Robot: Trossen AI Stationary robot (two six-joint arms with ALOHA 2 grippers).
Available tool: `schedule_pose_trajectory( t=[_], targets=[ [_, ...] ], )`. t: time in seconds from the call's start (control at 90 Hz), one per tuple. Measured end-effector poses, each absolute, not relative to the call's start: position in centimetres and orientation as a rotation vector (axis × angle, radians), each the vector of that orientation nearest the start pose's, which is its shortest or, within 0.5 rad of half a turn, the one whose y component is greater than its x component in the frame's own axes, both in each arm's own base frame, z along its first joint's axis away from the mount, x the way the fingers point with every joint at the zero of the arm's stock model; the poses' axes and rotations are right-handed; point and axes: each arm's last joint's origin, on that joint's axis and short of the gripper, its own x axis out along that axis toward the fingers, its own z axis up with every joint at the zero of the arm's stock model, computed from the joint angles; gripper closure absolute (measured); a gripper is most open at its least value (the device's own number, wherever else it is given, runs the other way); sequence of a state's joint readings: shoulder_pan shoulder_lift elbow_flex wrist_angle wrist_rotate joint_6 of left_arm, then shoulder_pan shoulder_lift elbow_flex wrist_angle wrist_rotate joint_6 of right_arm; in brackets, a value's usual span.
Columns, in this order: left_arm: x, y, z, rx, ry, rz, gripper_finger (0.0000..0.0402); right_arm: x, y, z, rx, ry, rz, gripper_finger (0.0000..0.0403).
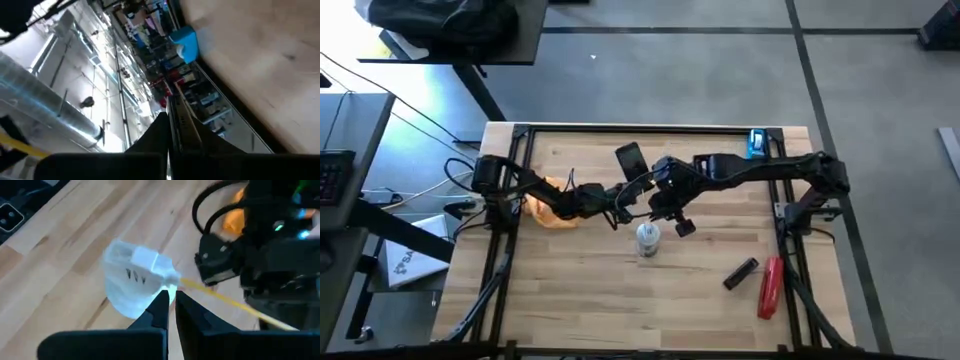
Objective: Apply microfiber cloth
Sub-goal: Spray the front of the cellphone using the white spray bottle
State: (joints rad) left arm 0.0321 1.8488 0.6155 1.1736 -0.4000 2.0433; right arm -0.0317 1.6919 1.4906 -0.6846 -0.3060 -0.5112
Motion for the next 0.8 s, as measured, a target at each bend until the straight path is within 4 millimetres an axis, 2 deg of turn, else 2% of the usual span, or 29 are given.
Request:
schedule_pose_trajectory(
  t=[0.156, 0.256, 0.389, 0.544, 0.678, 0.8],
  targets=[
    [31.8, 1.2, 13.9, 2.011, 0.418, 0.215, 0.0394, 36.4, -0.2, 30.4, -0.315, 0.756, 0.505, 0.0403],
    [31.5, 0.7, 14.1, 1.996, 0.378, 0.246, 0.0394, 35.8, -0.5, 31.0, -0.359, 0.771, 0.457, 0.0403],
    [30.8, 0.3, 13.4, 2.006, 0.443, 0.238, 0.0394, 35.2, -1.7, 32.6, -0.393, 0.696, 0.402, 0.0403],
    [29.9, -0.5, 12.8, 1.976, 0.536, 0.271, 0.0394, 36.0, -2.5, 32.8, -0.355, 0.584, 0.487, 0.0403],
    [29.3, -1.7, 12.5, 1.948, 0.491, 0.254, 0.0394, 36.4, -2.7, 33.0, -0.355, 0.515, 0.538, 0.0403],
    [29.3, -2.0, 12.5, 1.951, 0.487, 0.256, 0.0394, 36.5, -3.2, 33.3, -0.306, 0.453, 0.591, 0.0403]
  ],
)
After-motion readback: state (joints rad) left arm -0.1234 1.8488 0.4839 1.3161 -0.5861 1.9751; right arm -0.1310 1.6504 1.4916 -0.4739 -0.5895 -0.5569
